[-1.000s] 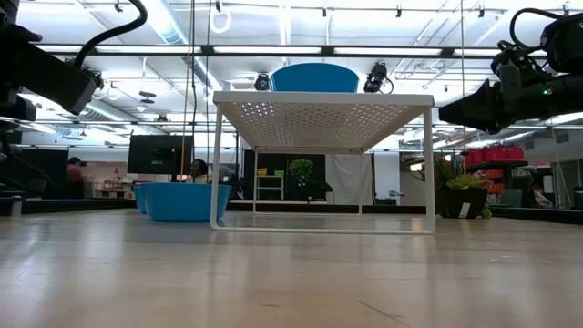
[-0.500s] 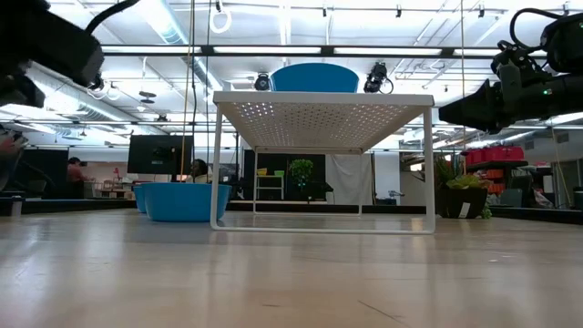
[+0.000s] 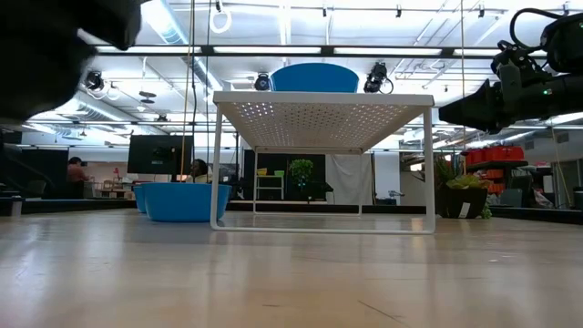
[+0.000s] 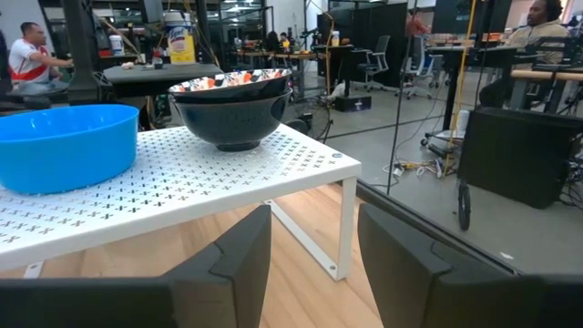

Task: Pick & Place Mini bowls
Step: Stack the white bowl on top of the other white bowl on the shelf

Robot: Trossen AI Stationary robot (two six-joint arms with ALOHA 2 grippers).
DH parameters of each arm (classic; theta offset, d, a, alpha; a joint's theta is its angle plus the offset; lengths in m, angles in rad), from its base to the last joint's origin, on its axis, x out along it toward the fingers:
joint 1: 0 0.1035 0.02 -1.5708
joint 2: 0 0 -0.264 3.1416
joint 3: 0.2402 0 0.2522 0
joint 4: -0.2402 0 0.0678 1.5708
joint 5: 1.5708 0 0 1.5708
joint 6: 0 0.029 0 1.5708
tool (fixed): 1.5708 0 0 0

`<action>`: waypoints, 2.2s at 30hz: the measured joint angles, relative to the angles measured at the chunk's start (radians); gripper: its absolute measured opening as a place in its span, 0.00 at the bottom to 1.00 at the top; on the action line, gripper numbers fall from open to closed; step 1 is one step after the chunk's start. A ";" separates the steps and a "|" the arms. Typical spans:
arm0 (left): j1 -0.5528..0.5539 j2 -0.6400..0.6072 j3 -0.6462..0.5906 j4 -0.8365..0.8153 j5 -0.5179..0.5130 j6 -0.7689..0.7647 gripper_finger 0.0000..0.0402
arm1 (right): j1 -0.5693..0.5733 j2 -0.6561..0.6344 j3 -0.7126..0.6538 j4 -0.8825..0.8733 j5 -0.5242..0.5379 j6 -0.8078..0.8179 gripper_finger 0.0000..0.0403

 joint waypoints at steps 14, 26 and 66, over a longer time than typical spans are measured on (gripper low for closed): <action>0.204 -0.070 0.032 -0.004 0.122 0.296 0.03 | 0.000 0.000 0.000 0.000 0.000 0.000 0.42; 0.407 -0.066 0.250 -0.151 0.117 0.511 0.03 | 0.000 0.000 0.000 0.000 0.000 0.000 0.42; 1.028 0.540 1.194 -0.493 0.093 0.787 0.03 | 0.000 0.000 0.000 0.000 0.000 0.000 0.42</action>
